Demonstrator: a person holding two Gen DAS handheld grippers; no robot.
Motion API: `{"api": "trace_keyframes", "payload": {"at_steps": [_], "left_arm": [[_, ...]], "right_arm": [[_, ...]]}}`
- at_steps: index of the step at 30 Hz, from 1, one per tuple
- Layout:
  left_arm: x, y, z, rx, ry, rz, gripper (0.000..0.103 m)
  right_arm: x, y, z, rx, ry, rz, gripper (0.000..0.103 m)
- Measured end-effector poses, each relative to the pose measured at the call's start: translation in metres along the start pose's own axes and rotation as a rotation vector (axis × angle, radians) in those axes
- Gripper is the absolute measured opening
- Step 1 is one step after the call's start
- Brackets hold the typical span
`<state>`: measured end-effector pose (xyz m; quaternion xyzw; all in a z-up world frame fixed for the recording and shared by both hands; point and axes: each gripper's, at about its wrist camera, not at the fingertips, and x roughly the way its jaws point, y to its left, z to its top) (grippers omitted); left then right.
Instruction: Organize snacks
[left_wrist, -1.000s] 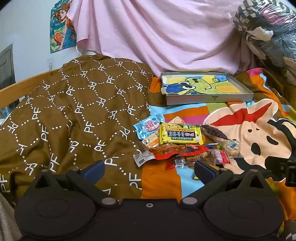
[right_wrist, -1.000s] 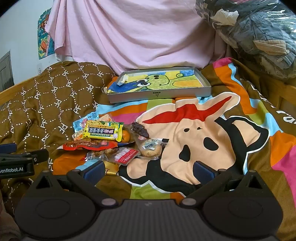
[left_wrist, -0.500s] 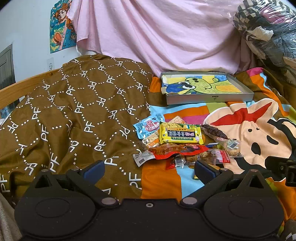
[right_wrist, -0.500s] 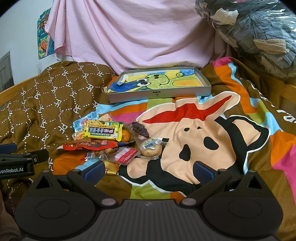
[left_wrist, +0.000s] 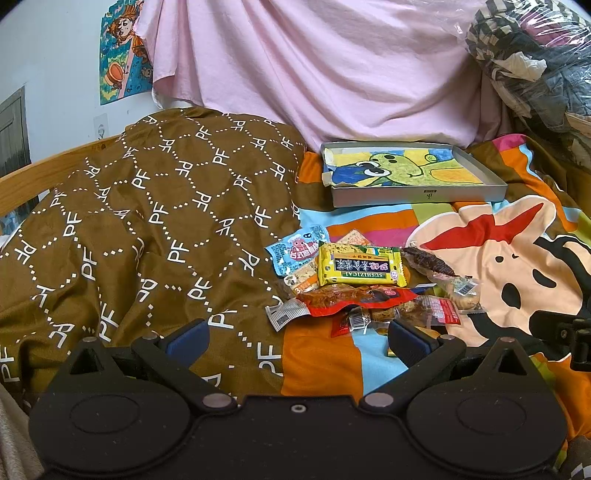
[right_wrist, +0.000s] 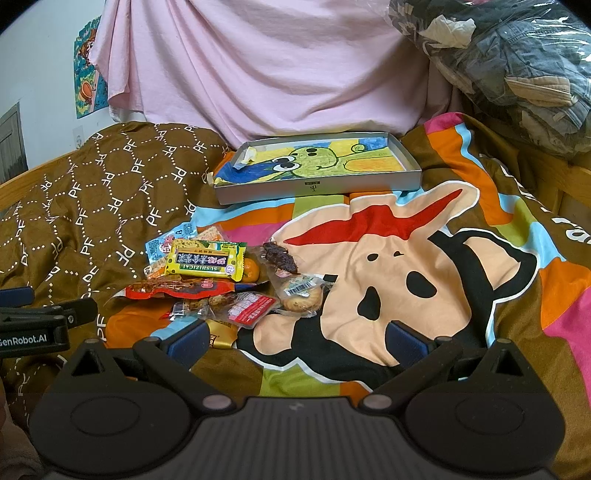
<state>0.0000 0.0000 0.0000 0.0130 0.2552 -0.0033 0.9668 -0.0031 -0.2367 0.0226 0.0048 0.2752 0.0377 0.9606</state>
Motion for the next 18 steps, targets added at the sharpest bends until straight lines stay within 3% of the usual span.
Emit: {"api": "trace_keyframes", "payload": {"at_steps": [18], "left_arm": [[0.0009,-0.001,-0.0033,0.006,0.016,-0.006,0.102]], "right_arm": [[0.0012,0.0004,0.0002,0.0,0.005,-0.001,0.103]]}}
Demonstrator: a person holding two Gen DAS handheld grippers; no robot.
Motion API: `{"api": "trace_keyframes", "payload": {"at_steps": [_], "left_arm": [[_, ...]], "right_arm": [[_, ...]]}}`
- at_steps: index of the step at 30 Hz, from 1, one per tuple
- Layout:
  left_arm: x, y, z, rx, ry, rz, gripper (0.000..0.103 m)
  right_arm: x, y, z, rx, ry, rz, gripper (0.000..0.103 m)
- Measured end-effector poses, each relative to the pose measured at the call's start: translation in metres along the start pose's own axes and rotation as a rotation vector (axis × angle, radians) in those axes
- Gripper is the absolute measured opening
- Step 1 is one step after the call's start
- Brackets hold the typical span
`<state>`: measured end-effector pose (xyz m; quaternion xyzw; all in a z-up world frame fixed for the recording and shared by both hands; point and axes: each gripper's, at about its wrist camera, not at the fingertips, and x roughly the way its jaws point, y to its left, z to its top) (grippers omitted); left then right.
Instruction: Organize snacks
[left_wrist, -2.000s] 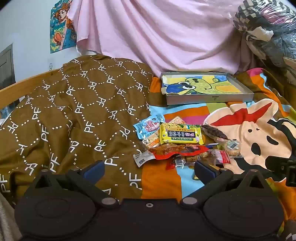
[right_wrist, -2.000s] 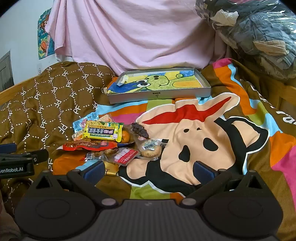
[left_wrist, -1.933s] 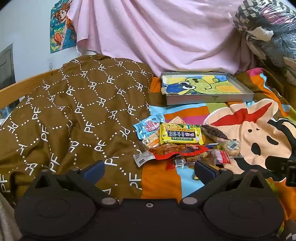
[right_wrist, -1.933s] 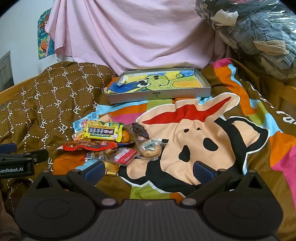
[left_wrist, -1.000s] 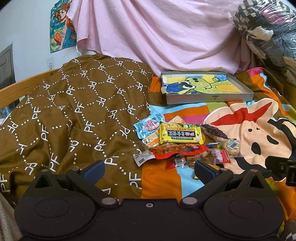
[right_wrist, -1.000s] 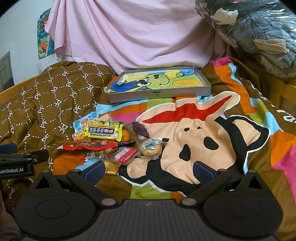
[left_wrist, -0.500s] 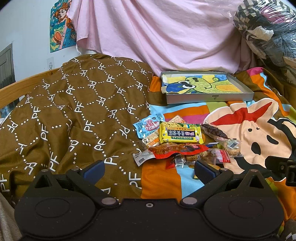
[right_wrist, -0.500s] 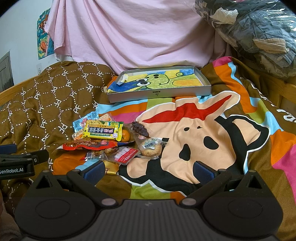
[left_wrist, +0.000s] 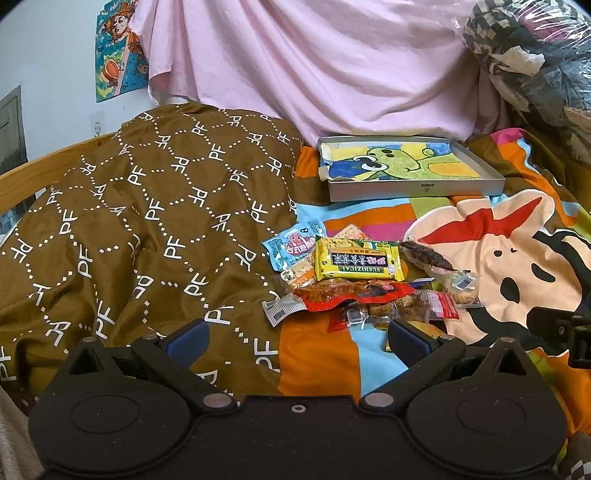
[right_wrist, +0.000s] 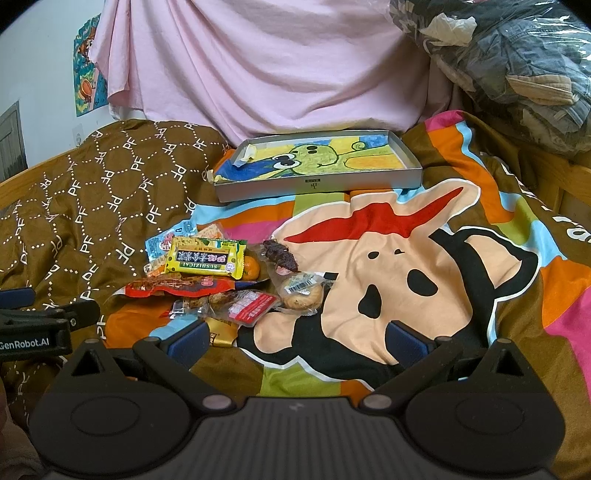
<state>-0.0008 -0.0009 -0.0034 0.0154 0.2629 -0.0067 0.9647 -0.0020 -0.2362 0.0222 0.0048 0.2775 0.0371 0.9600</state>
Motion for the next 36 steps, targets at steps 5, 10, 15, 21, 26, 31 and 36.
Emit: {"api": "trace_keyframes", "payload": {"at_steps": [5,10,15,21,26,31,36], "left_arm": [[0.005,-0.001,0.004,0.002,0.019,-0.002,0.102],[0.011,0.0,0.006,0.003,0.049,0.003,0.102],[0.016,0.001,0.009,0.002,0.074,0.004,0.102],[0.025,0.003,0.015,0.005,0.117,0.009,0.102],[0.036,0.006,0.023,0.025,0.137,0.023,0.102],[0.047,0.009,0.033,0.079,0.131,0.045,0.102],[0.06,0.014,0.043,0.105,0.13,0.048,0.102]], "right_arm": [[0.004,0.0,0.001,0.006,0.014,-0.005,0.103],[0.008,0.0,0.002,0.006,0.033,-0.01,0.103],[0.016,0.002,0.003,-0.004,0.054,-0.005,0.103],[0.025,0.009,0.003,-0.055,0.067,0.03,0.103],[0.035,0.016,0.006,-0.086,0.065,0.073,0.103],[0.047,0.024,0.008,-0.113,0.053,0.115,0.103],[0.058,0.032,0.011,-0.154,0.051,0.148,0.103]]}}
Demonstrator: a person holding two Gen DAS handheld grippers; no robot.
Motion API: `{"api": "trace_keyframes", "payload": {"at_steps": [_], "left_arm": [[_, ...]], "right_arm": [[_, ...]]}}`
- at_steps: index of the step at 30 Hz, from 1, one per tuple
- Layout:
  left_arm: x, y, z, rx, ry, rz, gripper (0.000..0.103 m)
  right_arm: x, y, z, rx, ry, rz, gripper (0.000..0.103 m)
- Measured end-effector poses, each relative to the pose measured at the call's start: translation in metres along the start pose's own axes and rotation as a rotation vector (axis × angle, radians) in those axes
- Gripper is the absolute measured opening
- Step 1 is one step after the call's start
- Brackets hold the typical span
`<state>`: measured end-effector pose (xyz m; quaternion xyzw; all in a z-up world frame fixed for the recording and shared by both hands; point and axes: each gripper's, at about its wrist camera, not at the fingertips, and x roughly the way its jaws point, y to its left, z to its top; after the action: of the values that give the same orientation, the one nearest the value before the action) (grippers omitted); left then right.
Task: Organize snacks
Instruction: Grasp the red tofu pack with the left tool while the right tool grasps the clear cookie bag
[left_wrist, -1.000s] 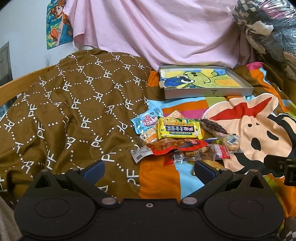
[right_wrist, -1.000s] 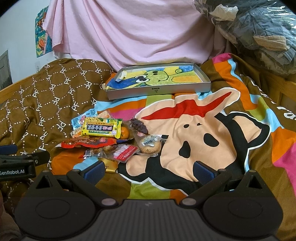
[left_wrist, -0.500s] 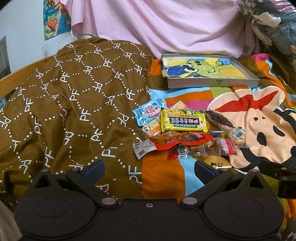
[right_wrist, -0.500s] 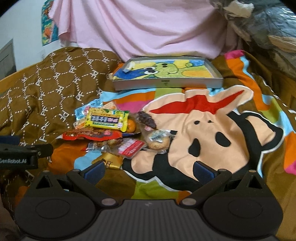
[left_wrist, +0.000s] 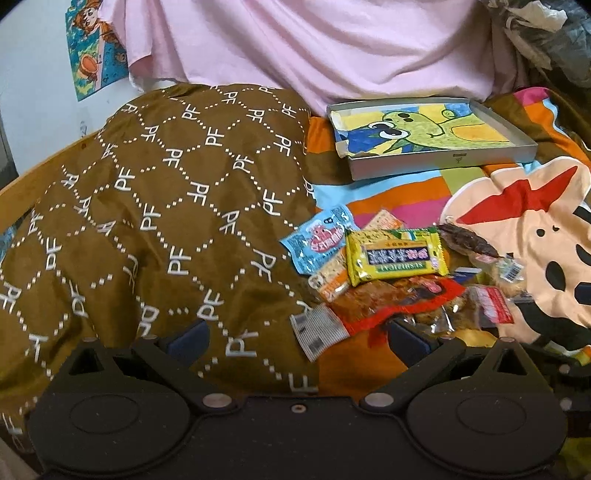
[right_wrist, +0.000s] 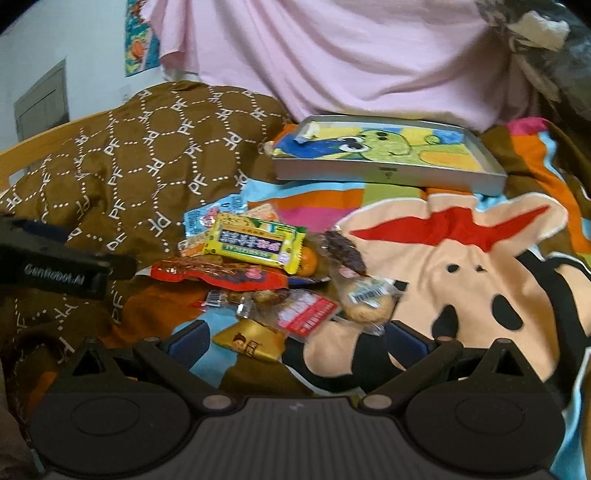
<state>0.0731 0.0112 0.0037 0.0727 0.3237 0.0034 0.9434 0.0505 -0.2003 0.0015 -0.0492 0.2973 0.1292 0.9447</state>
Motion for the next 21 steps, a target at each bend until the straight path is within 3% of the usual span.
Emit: {"api": "trace_keyframes", "payload": {"at_steps": [8,14,21], "left_arm": [[0.024,0.002,0.014,0.072,-0.017,-0.032,0.102],[0.041,0.012,0.019,0.123,-0.021,-0.116,0.102],[0.062,0.011,0.021,0.225,-0.014,-0.293,0.102]], "right_arm": [[0.015,0.005,0.005,-0.068,0.0,0.015,0.103],[0.021,0.007,0.003,-0.108,0.013,0.046,0.103],[0.03,0.012,0.002,-0.122,0.055,0.083,0.103]]}}
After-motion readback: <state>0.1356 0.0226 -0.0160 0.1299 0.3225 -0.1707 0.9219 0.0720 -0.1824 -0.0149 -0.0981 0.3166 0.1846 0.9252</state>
